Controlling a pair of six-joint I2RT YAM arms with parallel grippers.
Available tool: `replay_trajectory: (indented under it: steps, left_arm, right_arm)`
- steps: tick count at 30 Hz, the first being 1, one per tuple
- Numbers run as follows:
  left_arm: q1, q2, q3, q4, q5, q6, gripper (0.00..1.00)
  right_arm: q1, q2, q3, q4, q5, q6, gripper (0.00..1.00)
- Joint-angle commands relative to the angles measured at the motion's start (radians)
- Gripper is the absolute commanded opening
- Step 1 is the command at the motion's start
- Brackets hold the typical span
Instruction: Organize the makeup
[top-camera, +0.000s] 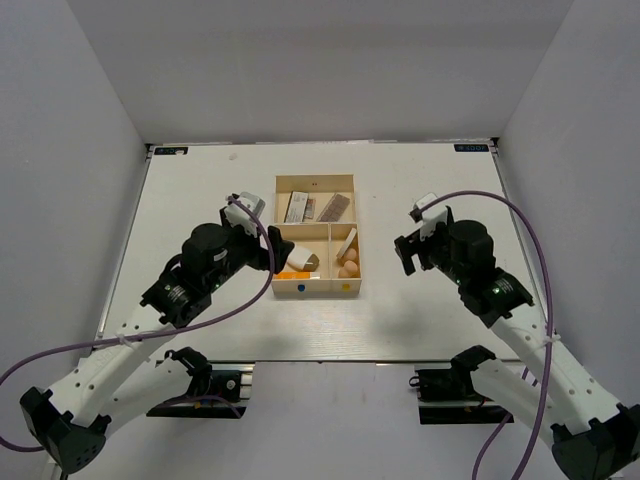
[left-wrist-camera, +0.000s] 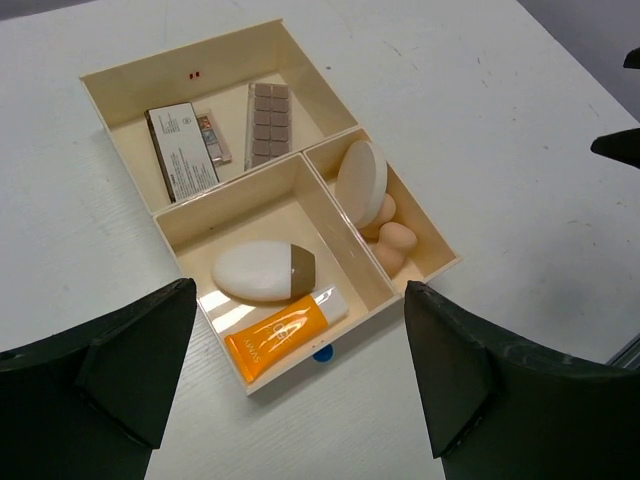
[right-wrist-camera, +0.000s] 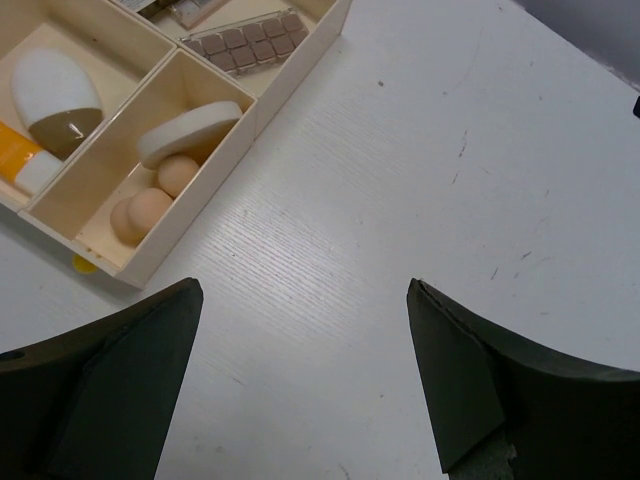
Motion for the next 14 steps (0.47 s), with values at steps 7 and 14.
replay_trajectory:
  steps: [7,14]
  left_arm:
    - [0.004,0.012,-0.007,0.007,-0.046,0.020,0.95]
    - [0.004,-0.001,-0.010,0.006,-0.048,0.023,0.96]
  right_arm:
    - [-0.052,-0.069,-0.051,0.110,-0.011,0.071,0.89]
    - [-0.072,-0.074,-0.085,0.147,0.015,0.009,0.89]
